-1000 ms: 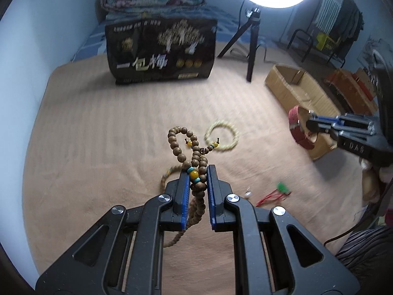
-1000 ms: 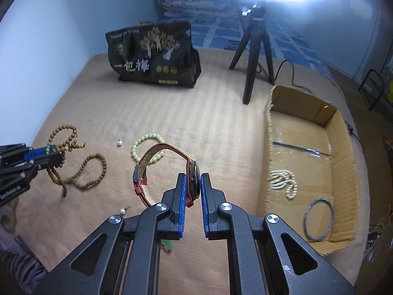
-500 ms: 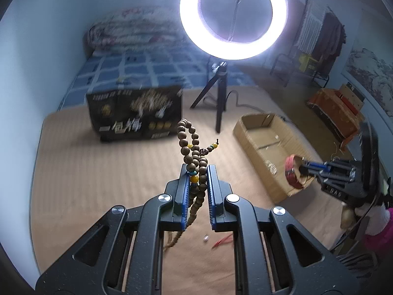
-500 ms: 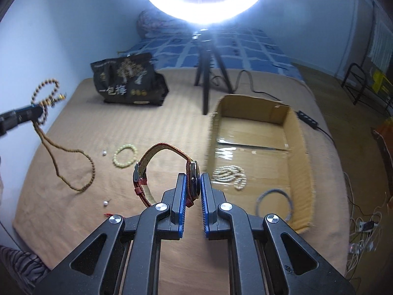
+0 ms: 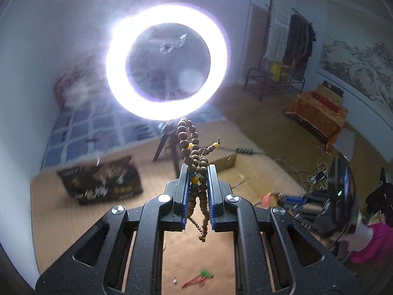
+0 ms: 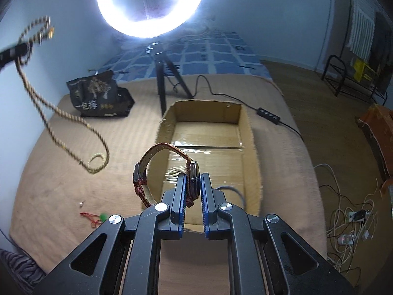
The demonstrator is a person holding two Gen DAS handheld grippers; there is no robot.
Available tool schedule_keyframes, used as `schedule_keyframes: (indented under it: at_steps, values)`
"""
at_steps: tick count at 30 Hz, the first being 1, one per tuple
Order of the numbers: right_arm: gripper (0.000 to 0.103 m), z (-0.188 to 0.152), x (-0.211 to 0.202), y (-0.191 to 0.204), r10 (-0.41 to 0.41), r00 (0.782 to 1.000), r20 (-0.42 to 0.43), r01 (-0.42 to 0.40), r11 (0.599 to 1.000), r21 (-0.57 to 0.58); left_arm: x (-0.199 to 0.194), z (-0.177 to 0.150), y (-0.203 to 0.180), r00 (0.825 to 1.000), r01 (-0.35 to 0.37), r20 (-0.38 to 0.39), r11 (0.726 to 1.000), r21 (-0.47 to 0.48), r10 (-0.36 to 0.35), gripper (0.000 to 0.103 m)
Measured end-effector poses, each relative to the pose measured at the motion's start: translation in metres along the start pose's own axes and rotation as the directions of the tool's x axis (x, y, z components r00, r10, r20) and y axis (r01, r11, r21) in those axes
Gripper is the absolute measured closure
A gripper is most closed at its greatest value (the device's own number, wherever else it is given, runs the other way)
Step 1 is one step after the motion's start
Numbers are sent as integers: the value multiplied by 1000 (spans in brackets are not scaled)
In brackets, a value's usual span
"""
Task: Organize jewelry
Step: 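Lift mala and watch over the cardboard box and release both inside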
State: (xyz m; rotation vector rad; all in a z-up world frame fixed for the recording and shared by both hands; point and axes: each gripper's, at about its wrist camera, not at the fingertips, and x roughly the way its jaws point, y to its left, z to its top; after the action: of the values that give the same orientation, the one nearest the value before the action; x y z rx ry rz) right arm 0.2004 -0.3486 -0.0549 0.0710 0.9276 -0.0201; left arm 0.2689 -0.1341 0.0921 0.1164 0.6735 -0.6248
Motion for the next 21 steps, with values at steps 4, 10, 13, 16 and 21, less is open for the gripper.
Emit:
schedule_keyframes:
  at_steps: [4, 10, 13, 16, 21]
  values:
    - [93, 0, 5, -11, -11, 1000, -6, 11, 1000, 6, 16, 26, -23, 999, 24, 24, 999, 39, -25, 92]
    - [93, -2, 15, -23, -24, 1000, -19, 24, 1000, 5, 45, 47, -47, 998, 59, 33, 997, 59, -61, 92]
    - [93, -2, 19, -30, -29, 999, -22, 29, 1000, 7, 57, 50, -55, 996, 78, 35, 995, 60, -81, 92]
    - [93, -3, 26, -36, -32, 999, -28, 32, 999, 13, 74, 52, -62, 995, 95, 28, 994, 56, -97, 92]
    - [93, -4, 38, -44, -35, 999, -42, 36, 999, 24, 115, 41, -73, 995, 104, -14, 993, 53, -103, 92]
